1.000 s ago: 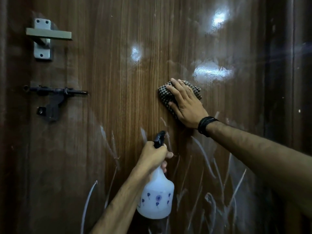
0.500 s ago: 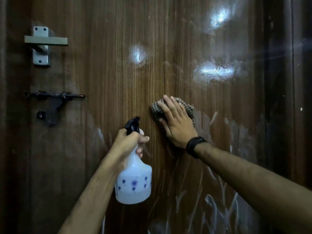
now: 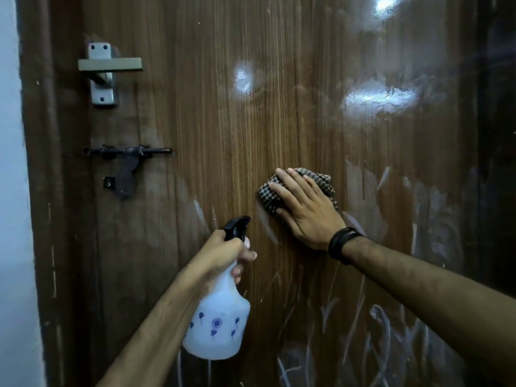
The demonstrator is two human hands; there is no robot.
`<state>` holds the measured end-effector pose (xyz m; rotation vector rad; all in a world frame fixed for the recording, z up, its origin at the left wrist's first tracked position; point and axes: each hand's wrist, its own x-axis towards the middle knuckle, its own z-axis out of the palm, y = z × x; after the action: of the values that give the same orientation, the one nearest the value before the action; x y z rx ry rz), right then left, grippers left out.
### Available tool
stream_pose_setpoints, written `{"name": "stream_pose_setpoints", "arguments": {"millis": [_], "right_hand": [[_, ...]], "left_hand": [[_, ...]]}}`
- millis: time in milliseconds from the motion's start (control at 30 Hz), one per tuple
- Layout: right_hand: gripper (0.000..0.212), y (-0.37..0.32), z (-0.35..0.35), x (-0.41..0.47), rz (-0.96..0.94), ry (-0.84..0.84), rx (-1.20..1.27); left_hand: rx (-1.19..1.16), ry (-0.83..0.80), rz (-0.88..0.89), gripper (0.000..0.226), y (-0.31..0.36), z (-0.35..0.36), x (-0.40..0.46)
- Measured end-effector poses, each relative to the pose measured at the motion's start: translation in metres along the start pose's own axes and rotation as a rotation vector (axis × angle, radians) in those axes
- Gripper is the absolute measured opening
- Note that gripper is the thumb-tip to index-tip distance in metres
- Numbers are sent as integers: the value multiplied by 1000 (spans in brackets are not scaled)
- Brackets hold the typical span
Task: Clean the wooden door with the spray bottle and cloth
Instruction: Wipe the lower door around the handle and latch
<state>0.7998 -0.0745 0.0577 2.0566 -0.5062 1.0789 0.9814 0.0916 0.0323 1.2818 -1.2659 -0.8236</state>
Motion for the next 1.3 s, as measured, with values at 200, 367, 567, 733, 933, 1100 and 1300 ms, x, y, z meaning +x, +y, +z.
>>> {"name": "stream_pose_setpoints", "arguments": {"millis": [200,367,567,733,933,1100,1300], "right_hand": [[56,-4,-13,67,108,67,47],[58,-25,2,44,64,52,12],[60,-59,33,-27,-139,-55,-62],[58,-62,24,10,12,-6,-5],[57,-70,13,86,119,31,29],[58,-89,31,49,4,4,-10],[58,-115,48,14,12,-12,16]], "left_hand": [[36,-63,-31,29,-6,-14,1],[47,-66,-50,17,-2,-17,-1],[20,24,-27,18,4,-37,-15],[19,57,-16,17,5,-56,-27],[27,112,-44,18,1,-72,-30],[52,134,-94,25,-4,-72,-29],[11,225,-99,27,-7,-74,-34]]}}
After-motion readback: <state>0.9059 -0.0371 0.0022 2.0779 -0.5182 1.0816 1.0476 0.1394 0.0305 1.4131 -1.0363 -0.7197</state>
